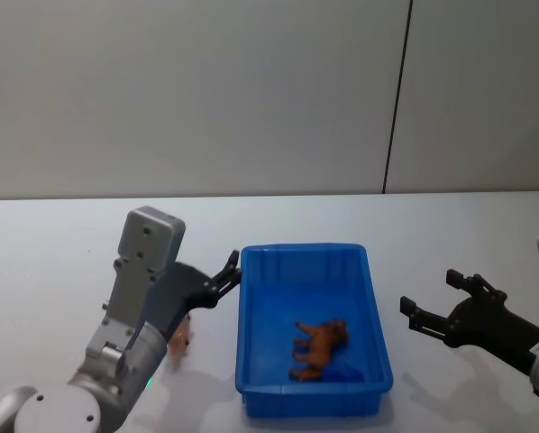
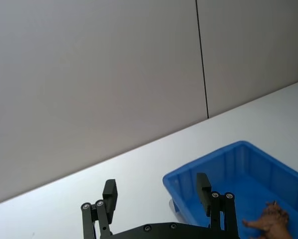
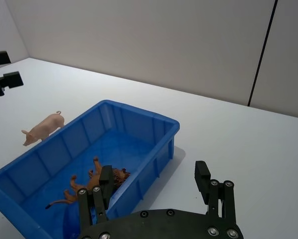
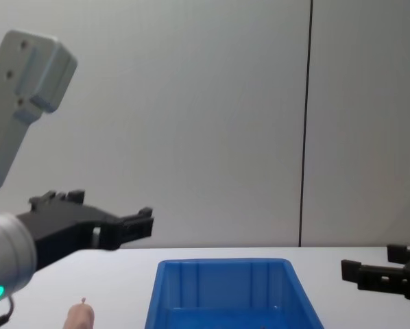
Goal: Pick up the two dolls from the table and place them into the box.
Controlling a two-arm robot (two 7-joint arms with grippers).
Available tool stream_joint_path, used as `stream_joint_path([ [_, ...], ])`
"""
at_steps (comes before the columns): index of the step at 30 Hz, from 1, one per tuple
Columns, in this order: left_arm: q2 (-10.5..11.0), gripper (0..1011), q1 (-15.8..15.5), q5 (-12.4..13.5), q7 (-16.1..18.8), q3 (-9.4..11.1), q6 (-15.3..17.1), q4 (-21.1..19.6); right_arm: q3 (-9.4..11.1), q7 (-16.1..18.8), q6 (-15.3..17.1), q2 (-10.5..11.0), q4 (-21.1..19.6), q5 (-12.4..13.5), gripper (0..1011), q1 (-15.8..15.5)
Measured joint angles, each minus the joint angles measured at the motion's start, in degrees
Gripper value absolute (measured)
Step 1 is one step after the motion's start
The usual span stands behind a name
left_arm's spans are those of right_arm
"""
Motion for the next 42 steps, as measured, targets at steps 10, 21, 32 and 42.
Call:
stream_joint_path([
  [10, 1.3, 1001, 2.2, -3.2, 1.3, -0.6, 4.0, -0.5, 0.1, -0.1, -0.1, 0.2, -0.1, 0.2, 1001, -0.2],
  [21, 1.4, 1001, 2.7, -5.0, -0.7, -1.1, 6.8, 2.4, 0.2, -0.1, -0.1, 0.3, -0.2, 0.2, 1001, -0.2],
  [32, 0.9, 1001, 2.3, -5.7, -2.7, -1.6, 7.8, 6.4, 0.2, -0.1, -0.1, 0.3, -0.2, 0.3, 1001, -0.3],
  [42, 0.3, 1001, 1.0, -5.6, -4.6, -2.3, 7.6, 10.4, 0.2, -0.1, -0.1, 0.3, -0.2, 0.3, 1001, -0.3],
])
